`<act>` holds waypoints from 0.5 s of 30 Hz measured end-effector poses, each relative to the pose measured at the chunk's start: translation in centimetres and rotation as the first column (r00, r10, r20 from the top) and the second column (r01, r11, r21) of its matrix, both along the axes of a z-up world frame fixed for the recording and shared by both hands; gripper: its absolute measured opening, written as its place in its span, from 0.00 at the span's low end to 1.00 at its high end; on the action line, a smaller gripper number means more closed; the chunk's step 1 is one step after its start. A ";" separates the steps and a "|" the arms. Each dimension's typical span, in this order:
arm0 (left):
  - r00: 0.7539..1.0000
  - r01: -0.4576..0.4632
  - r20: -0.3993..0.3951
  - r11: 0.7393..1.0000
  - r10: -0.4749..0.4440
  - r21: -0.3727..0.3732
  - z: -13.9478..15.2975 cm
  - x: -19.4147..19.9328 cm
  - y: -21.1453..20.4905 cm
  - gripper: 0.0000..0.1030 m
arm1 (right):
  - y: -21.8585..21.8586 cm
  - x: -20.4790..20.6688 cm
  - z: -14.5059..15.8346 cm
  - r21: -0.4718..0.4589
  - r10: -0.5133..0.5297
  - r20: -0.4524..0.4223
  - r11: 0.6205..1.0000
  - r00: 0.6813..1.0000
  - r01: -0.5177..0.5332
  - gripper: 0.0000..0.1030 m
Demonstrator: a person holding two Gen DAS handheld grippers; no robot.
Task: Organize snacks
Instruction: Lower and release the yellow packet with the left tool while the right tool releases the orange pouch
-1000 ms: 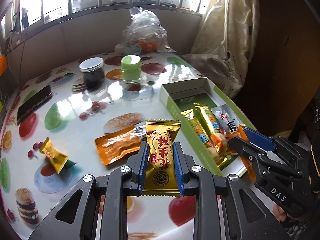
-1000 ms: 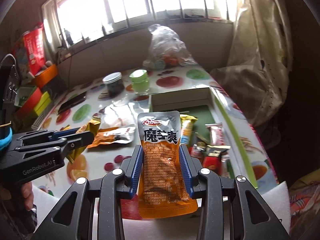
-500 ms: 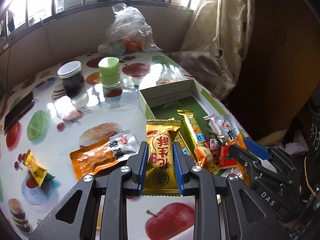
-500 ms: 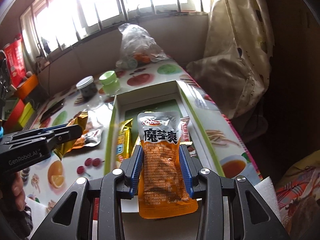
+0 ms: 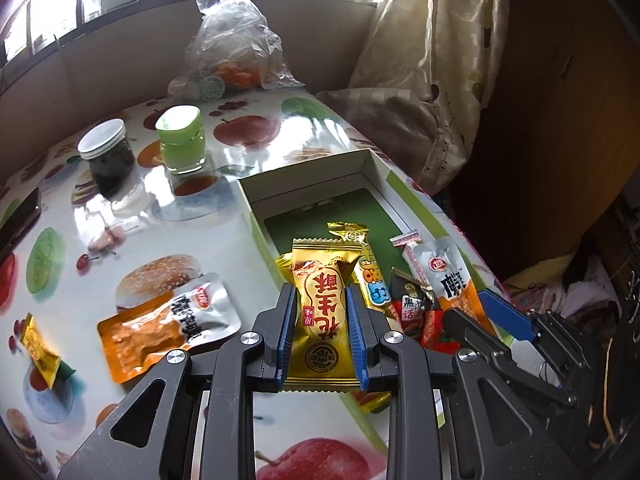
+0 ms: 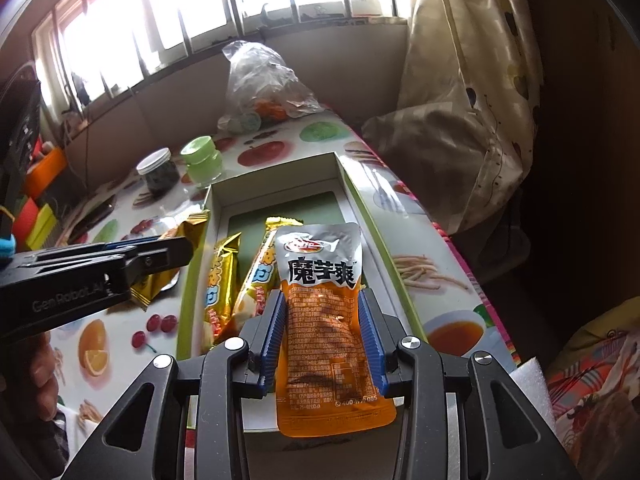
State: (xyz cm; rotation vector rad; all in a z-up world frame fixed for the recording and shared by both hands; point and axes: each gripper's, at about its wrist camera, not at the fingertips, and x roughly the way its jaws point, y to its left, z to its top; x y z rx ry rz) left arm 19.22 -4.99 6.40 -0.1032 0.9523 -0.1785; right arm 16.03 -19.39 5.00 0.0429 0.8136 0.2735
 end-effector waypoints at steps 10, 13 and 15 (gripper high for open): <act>0.999 -0.007 -0.040 1.000 0.006 -0.016 -1.3 1.8 -0.7 0.25 | 0.1 0.5 -0.5 -0.032 -0.012 0.020 0.999 1.000 0.013 0.37; 0.998 -0.012 -0.056 1.000 0.012 -0.005 -1.8 2.2 -0.9 0.25 | 0.2 0.8 -0.7 -0.039 -0.017 0.014 0.999 1.000 0.017 0.38; 0.998 -0.015 -0.058 1.000 0.014 -0.010 -2.0 2.3 -1.0 0.25 | 0.2 0.8 -0.7 -0.035 -0.015 0.018 0.999 1.000 0.016 0.39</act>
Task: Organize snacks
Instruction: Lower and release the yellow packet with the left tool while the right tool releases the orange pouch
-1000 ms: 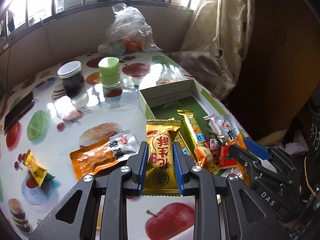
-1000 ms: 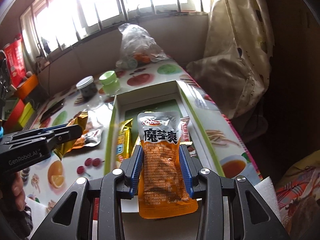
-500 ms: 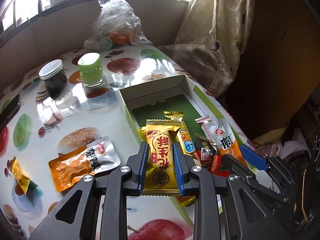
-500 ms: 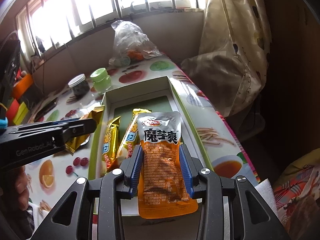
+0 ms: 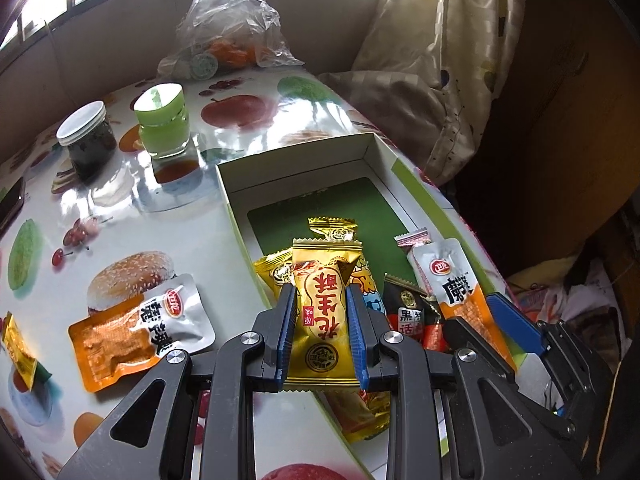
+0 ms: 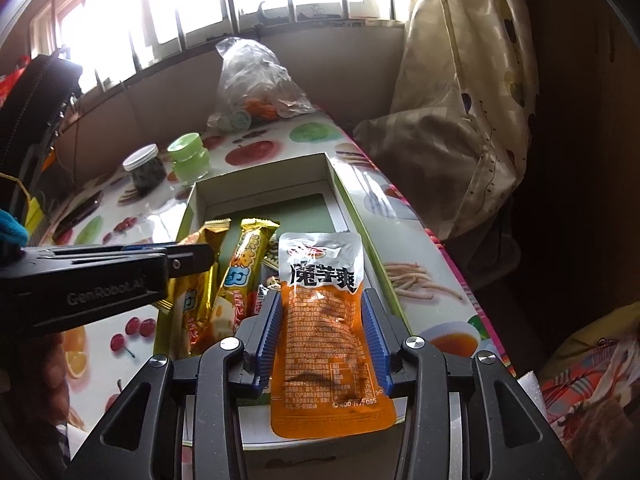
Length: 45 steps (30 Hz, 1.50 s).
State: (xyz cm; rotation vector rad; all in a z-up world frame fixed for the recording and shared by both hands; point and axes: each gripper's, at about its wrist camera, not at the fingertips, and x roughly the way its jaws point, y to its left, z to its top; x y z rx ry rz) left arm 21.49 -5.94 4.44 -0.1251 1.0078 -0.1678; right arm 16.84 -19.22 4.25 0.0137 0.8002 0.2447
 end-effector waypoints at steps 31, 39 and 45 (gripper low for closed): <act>1.000 0.014 0.004 1.000 -0.014 -0.012 -0.1 0.0 -0.4 0.37 | -0.2 0.1 0.0 -0.008 -0.008 0.008 1.000 1.000 0.008 0.52; 0.999 0.000 0.032 1.000 0.001 -0.021 0.8 -1.2 0.3 0.37 | -0.4 -0.6 0.8 -0.014 -0.023 0.041 1.000 0.999 0.023 0.55; 0.998 -0.015 0.059 1.000 0.017 -0.025 1.6 -2.4 0.8 0.37 | -0.2 -1.3 1.3 -0.025 -0.023 0.054 0.999 0.998 0.025 0.55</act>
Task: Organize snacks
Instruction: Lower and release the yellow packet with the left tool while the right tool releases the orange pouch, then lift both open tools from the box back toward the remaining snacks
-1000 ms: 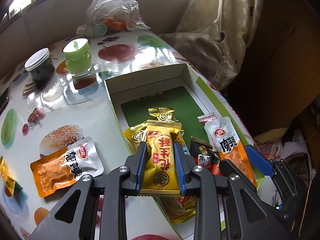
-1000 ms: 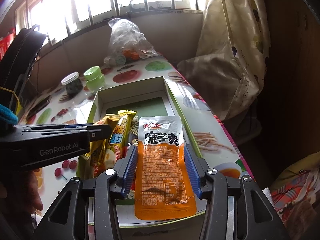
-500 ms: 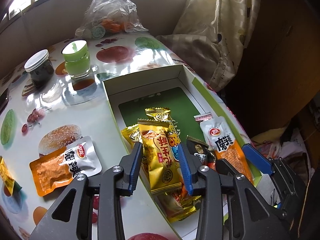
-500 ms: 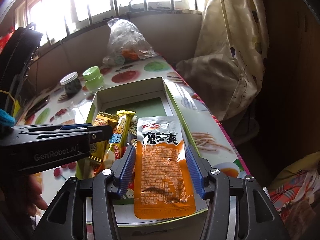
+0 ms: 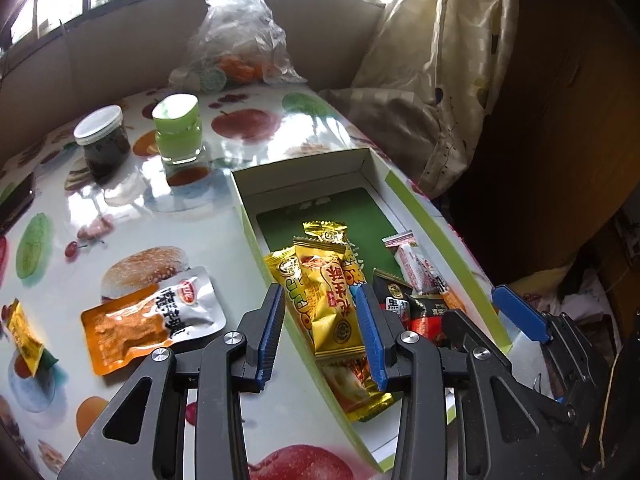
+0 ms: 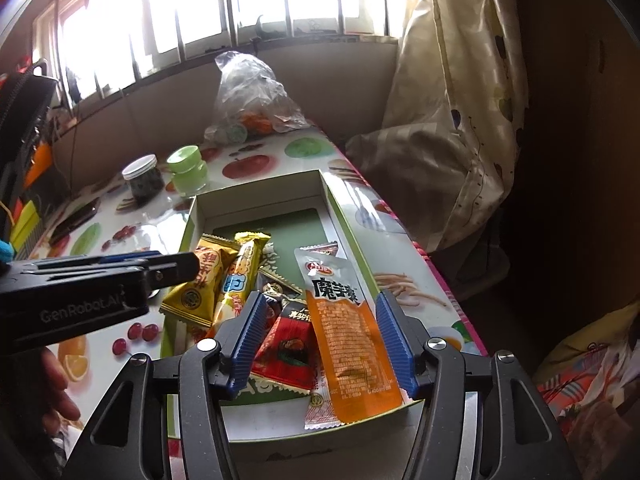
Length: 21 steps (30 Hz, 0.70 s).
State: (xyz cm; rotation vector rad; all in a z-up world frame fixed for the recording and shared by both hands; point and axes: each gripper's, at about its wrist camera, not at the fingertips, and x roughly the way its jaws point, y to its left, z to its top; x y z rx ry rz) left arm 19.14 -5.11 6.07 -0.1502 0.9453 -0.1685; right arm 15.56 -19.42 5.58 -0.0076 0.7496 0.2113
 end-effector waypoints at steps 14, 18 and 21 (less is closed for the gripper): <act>0.997 -0.058 0.054 0.998 0.056 0.033 1.4 -3.5 2.1 0.37 | 1.5 -1.5 1.1 0.006 0.008 0.013 1.000 1.000 -0.008 0.55; 0.995 -0.077 0.063 0.997 0.076 0.028 1.7 -4.2 3.0 0.37 | 2.2 -1.8 1.2 0.004 0.015 0.013 1.000 1.000 -0.015 0.55; 0.994 -0.092 0.067 0.995 0.090 0.030 1.7 -4.7 3.8 0.37 | 2.7 -1.9 1.3 0.004 0.019 0.013 1.000 1.000 -0.020 0.55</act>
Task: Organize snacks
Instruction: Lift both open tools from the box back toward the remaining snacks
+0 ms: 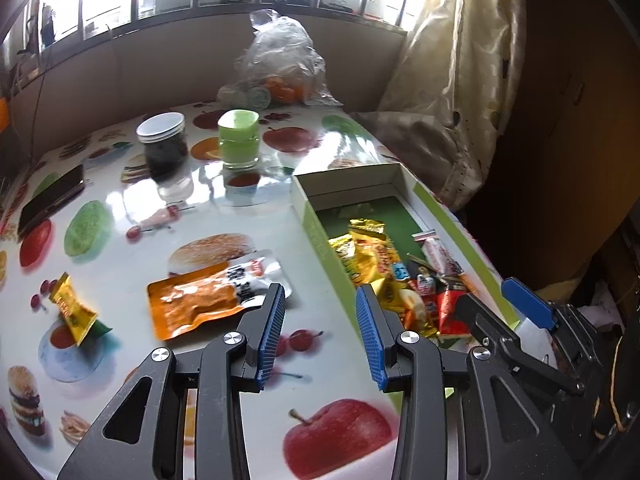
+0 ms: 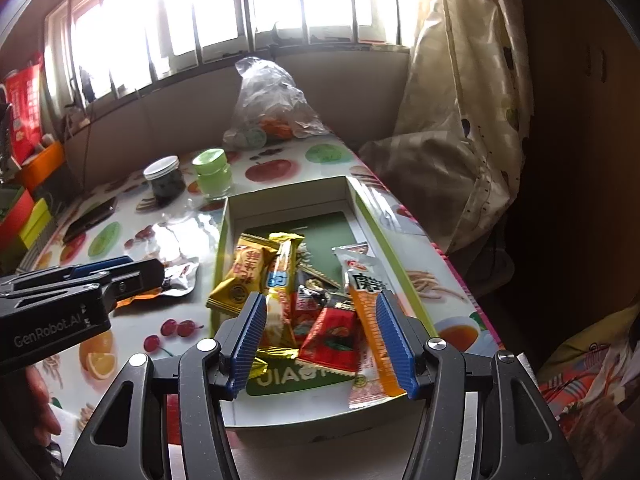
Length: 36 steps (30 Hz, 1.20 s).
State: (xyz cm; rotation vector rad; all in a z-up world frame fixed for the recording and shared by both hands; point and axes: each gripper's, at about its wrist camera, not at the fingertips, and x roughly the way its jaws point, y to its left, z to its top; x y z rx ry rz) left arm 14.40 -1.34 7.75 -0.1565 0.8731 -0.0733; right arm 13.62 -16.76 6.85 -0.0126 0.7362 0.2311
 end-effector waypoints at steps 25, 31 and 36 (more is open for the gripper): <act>0.993 -0.114 -0.005 0.993 0.114 -0.008 -1.1 -2.5 5.3 0.37 | 4.6 -0.1 -0.4 -0.009 0.099 -0.014 0.995 0.995 -0.099 0.55; 0.986 -0.166 -0.015 0.986 0.165 -0.014 -1.7 -3.2 7.5 0.37 | 6.5 0.4 -0.5 -0.001 0.147 -0.027 0.989 0.989 -0.147 0.55; 0.975 -0.222 -0.029 0.975 0.222 -0.021 -2.4 -3.8 9.9 0.37 | 8.6 0.8 -0.8 0.010 0.200 -0.052 0.980 0.978 -0.200 0.55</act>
